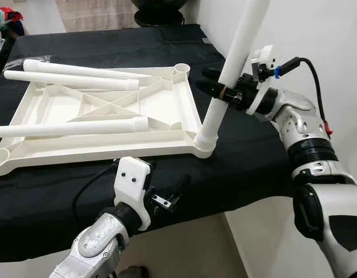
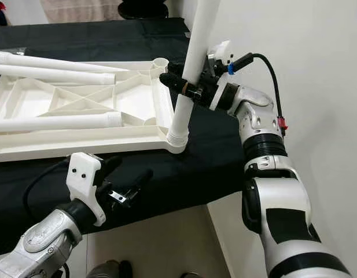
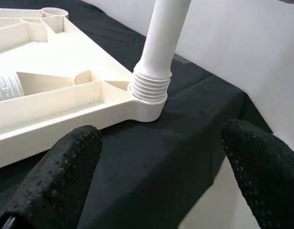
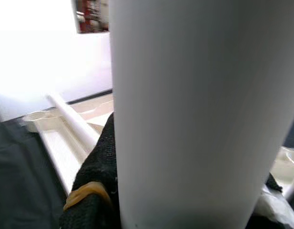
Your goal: Building children table
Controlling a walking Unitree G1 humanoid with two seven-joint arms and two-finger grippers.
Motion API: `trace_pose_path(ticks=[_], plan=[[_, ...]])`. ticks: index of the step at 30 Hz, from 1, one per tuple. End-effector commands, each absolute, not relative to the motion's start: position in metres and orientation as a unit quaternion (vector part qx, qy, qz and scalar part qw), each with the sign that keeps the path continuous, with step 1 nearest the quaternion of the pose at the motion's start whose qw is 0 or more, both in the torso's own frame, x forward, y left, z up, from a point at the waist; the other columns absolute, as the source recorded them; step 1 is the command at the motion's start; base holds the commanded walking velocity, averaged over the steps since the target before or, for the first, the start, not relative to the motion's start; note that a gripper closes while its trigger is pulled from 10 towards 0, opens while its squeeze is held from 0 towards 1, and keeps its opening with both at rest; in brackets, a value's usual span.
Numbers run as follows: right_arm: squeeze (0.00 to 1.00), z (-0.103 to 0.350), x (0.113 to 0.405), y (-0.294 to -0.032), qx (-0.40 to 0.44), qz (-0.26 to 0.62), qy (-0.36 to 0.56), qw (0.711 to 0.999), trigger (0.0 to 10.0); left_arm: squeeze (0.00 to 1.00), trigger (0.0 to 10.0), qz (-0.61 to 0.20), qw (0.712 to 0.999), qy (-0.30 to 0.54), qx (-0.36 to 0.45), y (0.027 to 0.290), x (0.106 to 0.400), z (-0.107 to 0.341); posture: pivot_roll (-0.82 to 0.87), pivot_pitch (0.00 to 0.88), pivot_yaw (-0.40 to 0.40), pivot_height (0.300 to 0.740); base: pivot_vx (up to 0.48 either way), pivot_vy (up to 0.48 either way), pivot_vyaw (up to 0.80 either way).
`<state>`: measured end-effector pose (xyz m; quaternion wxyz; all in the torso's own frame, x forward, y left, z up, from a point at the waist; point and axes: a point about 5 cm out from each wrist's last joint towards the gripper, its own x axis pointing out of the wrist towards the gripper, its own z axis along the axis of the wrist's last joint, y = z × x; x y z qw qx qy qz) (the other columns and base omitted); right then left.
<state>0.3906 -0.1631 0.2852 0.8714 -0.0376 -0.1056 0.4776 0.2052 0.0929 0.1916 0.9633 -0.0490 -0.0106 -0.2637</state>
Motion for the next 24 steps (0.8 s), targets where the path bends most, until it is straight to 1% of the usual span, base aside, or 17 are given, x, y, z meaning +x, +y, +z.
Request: trace_pose_path(ticks=[1, 2, 4, 7, 9, 14, 16, 17, 18, 22, 24], plan=[[0.00, 0.250, 0.397, -0.166, -0.050, 0.419, -0.016, 0.906, 10.0, 0.00, 10.0, -0.263, 0.964, -0.005, -0.045, 0.094, 0.205, 0.189, 0.14, 0.189, -0.044, 0.740, 0.000, 0.000, 0.00], [0.00, 0.252, 0.402, -0.166, -0.045, 0.385, -0.008, 0.922, 10.0, 0.00, 10.0, -0.262, 0.964, -0.006, -0.045, 0.094, 0.206, 0.189, 0.14, 0.190, -0.046, 0.740, 0.000, 0.000, 0.00], [0.00, 0.255, 0.407, -0.166, -0.035, 0.336, 0.001, 0.941, 10.0, 0.00, 10.0, -0.261, 0.964, -0.006, -0.045, 0.094, 0.206, 0.189, 0.14, 0.192, -0.048, 0.740, 0.000, 0.000, 0.00], [0.00, 0.257, 0.410, -0.167, -0.033, 0.311, 0.000, 0.950, 10.0, 0.00, 10.0, -0.260, 0.964, -0.007, -0.045, 0.094, 0.206, 0.189, 0.14, 0.191, -0.049, 0.740, 0.000, 0.000, 0.00], [0.00, 0.263, 0.414, -0.168, -0.021, 0.256, -0.019, 0.966, 10.0, 0.00, 10.0, -0.257, 0.965, -0.009, -0.044, 0.096, 0.208, 0.190, 0.13, 0.192, -0.050, 0.740, 0.000, 0.000, 0.00], [0.00, 0.265, 0.414, -0.167, -0.018, 0.240, -0.033, 0.970, 10.0, 0.00, 10.0, -0.255, 0.966, -0.011, -0.042, 0.097, 0.209, 0.190, 0.13, 0.192, -0.050, 0.740, 0.000, 0.000, 0.00], [0.00, 0.268, 0.415, -0.166, -0.009, 0.208, -0.053, 0.977, 10.0, 0.00, 10.0, -0.252, 0.967, -0.012, -0.041, 0.098, 0.210, 0.190, 0.13, 0.193, -0.050, 0.740, 0.000, 0.000, 0.00], [0.00, 0.268, 0.415, -0.166, -0.009, 0.208, -0.053, 0.977, 10.0, 0.00, 10.0, -0.252, 0.967, -0.012, -0.041, 0.098, 0.210, 0.190, 0.13, 0.193, -0.050, 0.740, 0.000, 0.000, 0.00], [0.00, 0.271, 0.416, -0.163, -0.004, 0.186, -0.073, 0.980, 10.0, 0.00, 10.0, -0.251, 0.967, -0.013, -0.040, 0.099, 0.211, 0.191, 0.13, 0.193, -0.050, 0.740, 0.000, 0.000, 0.00], [0.00, 0.274, 0.416, -0.160, -0.004, 0.173, -0.084, 0.981, 10.0, 0.00, 10.0, -0.250, 0.967, -0.013, -0.039, 0.099, 0.211, 0.191, 0.13, 0.193, -0.050, 0.740, 0.000, 0.000, 0.00], [0.00, 0.276, 0.415, -0.153, -0.011, 0.168, -0.099, 0.981, 10.0, 0.00, 10.0, -0.248, 0.968, -0.014, -0.038, 0.100, 0.212, 0.190, 0.13, 0.194, -0.052, 0.740, 0.000, 0.000, 0.00]])
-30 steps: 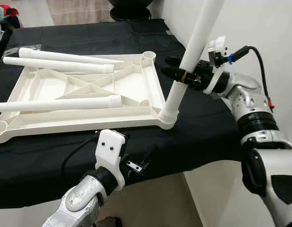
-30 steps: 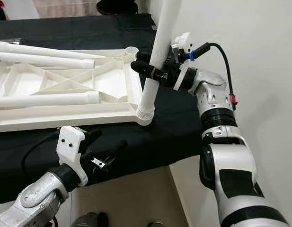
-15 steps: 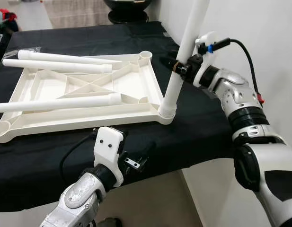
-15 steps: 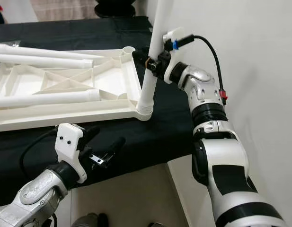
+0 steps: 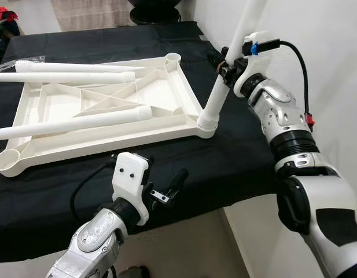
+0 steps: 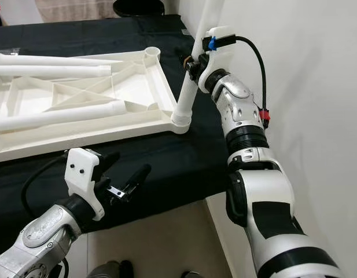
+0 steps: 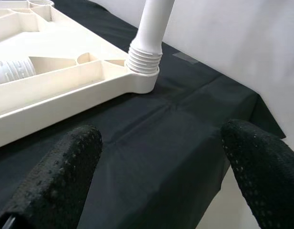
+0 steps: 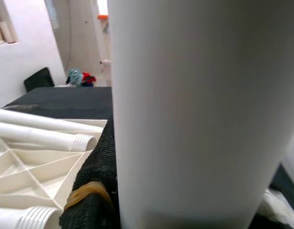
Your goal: Building children table
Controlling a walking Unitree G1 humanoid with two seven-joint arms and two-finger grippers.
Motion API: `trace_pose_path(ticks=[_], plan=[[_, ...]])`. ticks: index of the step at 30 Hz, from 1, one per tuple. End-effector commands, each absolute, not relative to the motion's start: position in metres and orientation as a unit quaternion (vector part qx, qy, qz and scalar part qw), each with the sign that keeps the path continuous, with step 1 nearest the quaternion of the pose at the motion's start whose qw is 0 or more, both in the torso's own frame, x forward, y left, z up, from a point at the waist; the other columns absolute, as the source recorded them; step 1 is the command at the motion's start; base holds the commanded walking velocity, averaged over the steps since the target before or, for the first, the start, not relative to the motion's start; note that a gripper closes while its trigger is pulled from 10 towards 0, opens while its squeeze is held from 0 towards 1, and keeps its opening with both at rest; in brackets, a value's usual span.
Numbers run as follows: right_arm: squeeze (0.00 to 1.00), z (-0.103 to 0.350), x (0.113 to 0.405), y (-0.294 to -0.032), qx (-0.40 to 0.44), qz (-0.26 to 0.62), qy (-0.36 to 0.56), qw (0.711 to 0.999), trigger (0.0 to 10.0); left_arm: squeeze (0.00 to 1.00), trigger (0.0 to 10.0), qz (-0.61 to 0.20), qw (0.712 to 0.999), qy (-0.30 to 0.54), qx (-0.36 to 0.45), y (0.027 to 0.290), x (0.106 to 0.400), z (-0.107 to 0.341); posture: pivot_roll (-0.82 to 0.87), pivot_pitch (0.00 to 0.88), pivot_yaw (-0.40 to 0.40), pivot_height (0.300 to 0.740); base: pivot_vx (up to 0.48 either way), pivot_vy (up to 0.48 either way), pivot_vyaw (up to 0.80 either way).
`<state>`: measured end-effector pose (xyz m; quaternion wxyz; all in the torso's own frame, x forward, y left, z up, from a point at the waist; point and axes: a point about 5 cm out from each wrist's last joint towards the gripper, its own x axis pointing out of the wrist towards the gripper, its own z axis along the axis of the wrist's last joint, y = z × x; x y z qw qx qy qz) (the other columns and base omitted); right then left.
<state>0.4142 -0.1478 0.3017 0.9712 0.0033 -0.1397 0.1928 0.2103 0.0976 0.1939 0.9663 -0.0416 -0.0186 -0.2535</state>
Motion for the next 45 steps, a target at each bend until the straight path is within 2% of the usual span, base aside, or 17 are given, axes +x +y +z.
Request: trace_pose_path(ticks=[1, 8, 19, 26, 29, 35, 39, 45], plan=[[0.00, 0.277, 0.415, -0.151, -0.014, 0.164, -0.103, 0.981, 10.0, 0.00, 10.0, -0.247, 0.968, -0.014, -0.038, 0.100, 0.212, 0.190, 0.13, 0.194, -0.052, 0.740, 0.000, 0.000, 0.00], [0.00, 0.268, 0.416, -0.138, -0.023, 0.152, -0.079, 0.985, 10.0, 0.00, 10.0, -0.246, 0.968, -0.014, -0.038, 0.101, 0.213, 0.190, 0.13, 0.194, -0.051, 0.740, 0.000, 0.000, 0.00], [0.00, 0.267, 0.421, -0.124, -0.049, 0.083, -0.030, 0.995, 10.0, 0.00, 10.0, -0.243, 0.969, -0.016, -0.038, 0.102, 0.214, 0.190, 0.12, 0.193, -0.053, 0.740, 0.000, 0.000, 0.00], [0.00, 0.279, 0.424, -0.122, 0.022, -0.019, -0.018, 0.999, 10.0, 0.00, 10.0, -0.240, 0.970, -0.020, -0.037, 0.102, 0.215, 0.191, 0.12, 0.194, -0.059, 0.740, 0.000, 0.000, 0.00], [0.00, 0.280, 0.424, -0.123, 0.032, -0.034, -0.020, 0.999, 10.0, 0.00, 10.0, -0.239, 0.970, -0.020, -0.037, 0.102, 0.216, 0.192, 0.12, 0.193, -0.061, 0.740, 0.000, 0.000, 0.00], [0.00, 0.287, 0.423, -0.132, 0.061, -0.128, -0.050, 0.989, 10.0, 0.00, 10.0, -0.237, 0.971, -0.022, -0.036, 0.104, 0.216, 0.192, 0.12, 0.192, -0.063, 0.740, 0.000, 0.000, 0.00], [0.00, 0.295, 0.417, -0.131, 0.034, -0.195, -0.091, 0.976, 10.0, 0.00, 10.0, -0.236, 0.971, -0.023, -0.033, 0.105, 0.217, 0.192, 0.12, 0.188, -0.064, 0.740, 0.000, 0.000, 0.00], [0.00, 0.296, 0.412, -0.119, -0.003, -0.242, -0.103, 0.965, 10.0, 0.00, 10.0, -0.236, 0.971, -0.024, -0.033, 0.105, 0.217, 0.192, 0.12, 0.182, -0.066, 0.740, 0.000, 0.000, 0.00]])
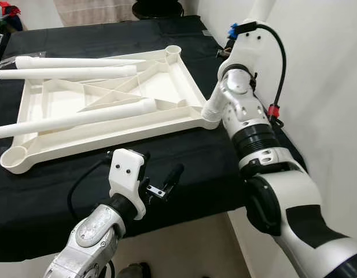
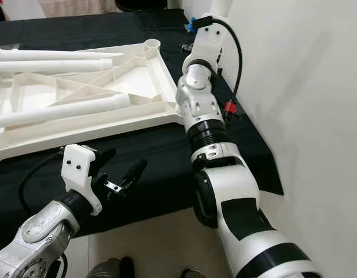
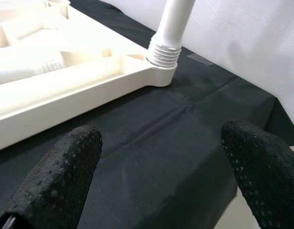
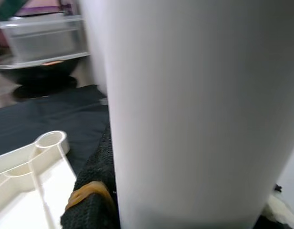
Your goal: Building children table
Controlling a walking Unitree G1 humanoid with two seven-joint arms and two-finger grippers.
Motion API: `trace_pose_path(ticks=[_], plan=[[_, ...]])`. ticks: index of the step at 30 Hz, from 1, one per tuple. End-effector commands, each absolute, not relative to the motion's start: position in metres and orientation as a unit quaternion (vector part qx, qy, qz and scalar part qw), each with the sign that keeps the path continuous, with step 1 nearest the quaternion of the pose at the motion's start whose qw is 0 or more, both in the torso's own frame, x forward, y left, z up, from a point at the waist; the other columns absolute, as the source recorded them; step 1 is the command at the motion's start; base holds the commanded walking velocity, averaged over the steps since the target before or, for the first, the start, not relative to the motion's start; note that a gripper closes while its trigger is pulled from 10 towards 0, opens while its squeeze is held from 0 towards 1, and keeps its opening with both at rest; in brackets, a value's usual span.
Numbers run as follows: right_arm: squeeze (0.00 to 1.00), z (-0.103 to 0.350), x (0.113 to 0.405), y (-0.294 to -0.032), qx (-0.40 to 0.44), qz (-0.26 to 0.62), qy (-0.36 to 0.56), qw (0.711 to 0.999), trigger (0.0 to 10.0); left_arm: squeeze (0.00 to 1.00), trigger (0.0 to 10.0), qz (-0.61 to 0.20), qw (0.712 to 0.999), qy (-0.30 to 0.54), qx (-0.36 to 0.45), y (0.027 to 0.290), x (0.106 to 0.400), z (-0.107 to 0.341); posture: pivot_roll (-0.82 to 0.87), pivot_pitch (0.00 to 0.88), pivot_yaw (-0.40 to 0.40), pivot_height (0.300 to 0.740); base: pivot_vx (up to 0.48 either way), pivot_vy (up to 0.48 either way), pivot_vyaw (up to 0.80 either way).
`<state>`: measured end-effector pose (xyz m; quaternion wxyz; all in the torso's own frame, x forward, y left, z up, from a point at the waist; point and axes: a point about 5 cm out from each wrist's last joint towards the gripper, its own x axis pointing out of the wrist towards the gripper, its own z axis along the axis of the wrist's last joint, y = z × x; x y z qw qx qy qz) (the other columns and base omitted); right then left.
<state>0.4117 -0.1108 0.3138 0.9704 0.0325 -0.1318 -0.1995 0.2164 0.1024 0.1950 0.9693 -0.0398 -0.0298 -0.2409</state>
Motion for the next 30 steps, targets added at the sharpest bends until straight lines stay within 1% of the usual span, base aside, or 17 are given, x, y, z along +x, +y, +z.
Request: trace_pose_path(ticks=[1, 3, 6, 7, 8, 10, 11, 14, 18, 25, 29, 30], plan=[[0.00, 0.296, 0.412, -0.119, -0.003, -0.242, -0.103, 0.965, 10.0, 0.00, 10.0, -0.236, 0.971, -0.024, -0.033, 0.105, 0.217, 0.192, 0.12, 0.182, -0.066, 0.740, 0.000, 0.000, 0.00], [0.00, 0.295, 0.411, -0.117, -0.007, -0.249, -0.101, 0.963, 10.0, 0.00, 10.0, -0.235, 0.971, -0.024, -0.033, 0.105, 0.217, 0.191, 0.12, 0.182, -0.066, 0.740, 0.000, 0.000, 0.00], [0.00, 0.287, 0.410, -0.107, -0.026, -0.279, -0.070, 0.957, 10.0, 0.00, 10.0, -0.235, 0.971, -0.024, -0.033, 0.104, 0.217, 0.191, 0.12, 0.172, -0.070, 0.740, 0.000, 0.000, 0.00], [0.00, 0.287, 0.410, -0.107, -0.026, -0.279, -0.070, 0.957, 10.0, 0.00, 10.0, -0.235, 0.971, -0.024, -0.033, 0.104, 0.217, 0.191, 0.12, 0.172, -0.070, 0.740, 0.000, 0.000, 0.00], [0.00, 0.283, 0.409, -0.107, -0.029, -0.298, -0.057, 0.952, 10.0, 0.00, 10.0, -0.235, 0.971, -0.024, -0.033, 0.104, 0.217, 0.191, 0.12, 0.170, -0.073, 0.740, 0.000, 0.000, 0.00], [0.00, 0.280, 0.406, -0.113, -0.030, -0.358, -0.047, 0.932, 10.0, 0.00, 10.0, -0.234, 0.971, -0.025, -0.034, 0.104, 0.217, 0.191, 0.12, 0.170, -0.073, 0.740, 0.000, 0.000, 0.00], [0.00, 0.280, 0.406, -0.113, -0.030, -0.358, -0.047, 0.932, 10.0, 0.00, 10.0, -0.234, 0.971, -0.025, -0.034, 0.104, 0.217, 0.191, 0.12, 0.170, -0.073, 0.740, 0.000, 0.000, 0.00], [0.00, 0.281, 0.402, -0.129, -0.003, -0.434, -0.024, 0.901, 10.0, 0.00, 10.0, -0.233, 0.972, -0.026, -0.033, 0.104, 0.217, 0.191, 0.12, 0.169, -0.077, 0.740, 0.000, 0.000, 0.00], [0.00, 0.285, 0.398, -0.139, 0.025, -0.485, -0.033, 0.873, 10.0, 0.00, 10.0, -0.233, 0.972, -0.026, -0.033, 0.104, 0.217, 0.191, 0.12, 0.171, -0.079, 0.740, 0.000, 0.000, 0.00], [0.00, 0.285, 0.397, -0.140, 0.035, -0.508, -0.023, 0.860, 10.0, 0.00, 10.0, -0.233, 0.971, -0.029, -0.034, 0.103, 0.218, 0.191, 0.12, 0.175, -0.080, 0.740, 0.000, 0.000, 0.00], [0.00, 0.287, 0.396, -0.136, 0.036, -0.507, -0.029, 0.861, 10.0, 0.00, 10.0, -0.233, 0.971, -0.030, -0.033, 0.103, 0.218, 0.192, 0.12, 0.176, -0.082, 0.740, 0.000, 0.000, 0.00], [0.00, 0.291, 0.396, -0.133, 0.033, -0.503, -0.042, 0.863, 10.0, 0.00, 10.0, -0.233, 0.972, -0.030, -0.033, 0.103, 0.219, 0.191, 0.12, 0.180, -0.083, 0.740, 0.000, 0.000, 0.00]])
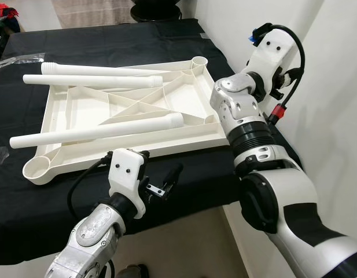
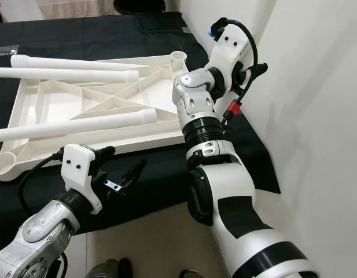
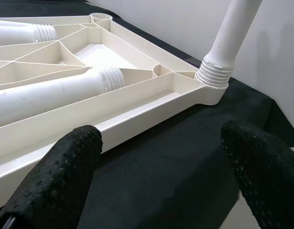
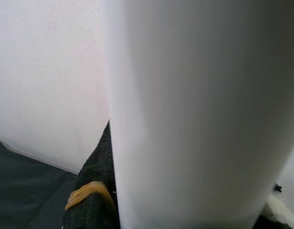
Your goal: Building children table
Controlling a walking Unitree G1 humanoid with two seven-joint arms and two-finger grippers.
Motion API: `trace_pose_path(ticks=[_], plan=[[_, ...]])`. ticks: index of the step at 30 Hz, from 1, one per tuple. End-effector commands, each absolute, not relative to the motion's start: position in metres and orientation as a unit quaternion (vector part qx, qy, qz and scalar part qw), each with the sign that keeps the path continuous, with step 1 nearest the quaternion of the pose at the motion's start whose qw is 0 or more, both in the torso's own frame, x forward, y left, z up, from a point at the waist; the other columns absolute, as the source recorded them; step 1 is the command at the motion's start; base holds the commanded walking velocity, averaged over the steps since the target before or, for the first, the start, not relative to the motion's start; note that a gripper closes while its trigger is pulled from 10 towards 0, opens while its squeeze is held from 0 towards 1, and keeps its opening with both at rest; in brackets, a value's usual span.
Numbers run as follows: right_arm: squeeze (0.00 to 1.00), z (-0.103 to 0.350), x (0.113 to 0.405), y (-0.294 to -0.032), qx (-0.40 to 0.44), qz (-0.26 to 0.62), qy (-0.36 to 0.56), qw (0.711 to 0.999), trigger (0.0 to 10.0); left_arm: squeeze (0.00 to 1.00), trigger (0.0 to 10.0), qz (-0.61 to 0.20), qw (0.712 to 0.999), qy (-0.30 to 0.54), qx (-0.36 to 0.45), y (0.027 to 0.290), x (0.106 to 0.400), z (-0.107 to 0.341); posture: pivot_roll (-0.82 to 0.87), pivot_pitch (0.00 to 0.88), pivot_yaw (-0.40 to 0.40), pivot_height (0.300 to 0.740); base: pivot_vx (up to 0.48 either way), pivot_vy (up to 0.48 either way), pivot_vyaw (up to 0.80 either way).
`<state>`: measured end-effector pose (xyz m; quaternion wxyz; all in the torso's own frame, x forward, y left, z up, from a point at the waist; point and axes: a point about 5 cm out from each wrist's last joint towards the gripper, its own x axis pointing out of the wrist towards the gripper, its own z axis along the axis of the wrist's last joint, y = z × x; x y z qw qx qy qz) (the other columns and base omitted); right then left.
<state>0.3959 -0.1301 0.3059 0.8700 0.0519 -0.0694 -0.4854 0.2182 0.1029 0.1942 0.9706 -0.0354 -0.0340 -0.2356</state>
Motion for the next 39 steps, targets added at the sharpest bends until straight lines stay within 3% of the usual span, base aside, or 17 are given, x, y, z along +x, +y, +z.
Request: trace_pose_path(ticks=[1, 21, 31, 39], plan=[[0.00, 0.291, 0.396, -0.133, 0.033, -0.503, -0.042, 0.863, 10.0, 0.00, 10.0, -0.233, 0.972, -0.030, -0.033, 0.103, 0.219, 0.191, 0.12, 0.180, -0.083, 0.740, 0.000, 0.000, 0.00], [0.00, 0.300, 0.395, -0.111, 0.068, -0.448, -0.088, 0.887, 10.0, 0.00, 10.0, -0.232, 0.972, -0.030, -0.033, 0.103, 0.219, 0.191, 0.11, 0.181, -0.082, 0.740, 0.000, 0.000, 0.00], [0.00, 0.357, 0.385, -0.108, 0.085, -0.433, -0.196, 0.876, 10.0, 0.00, 10.0, -0.232, 0.972, -0.029, -0.034, 0.103, 0.219, 0.190, 0.11, 0.182, -0.081, 0.740, 0.000, 0.000, 0.00], [0.00, 0.370, 0.385, -0.112, 0.094, -0.427, -0.210, 0.875, 10.0, 0.00, 10.0, -0.232, 0.972, -0.030, -0.035, 0.103, 0.219, 0.190, 0.11, 0.181, -0.082, 0.740, 0.000, 0.000, 0.00]])
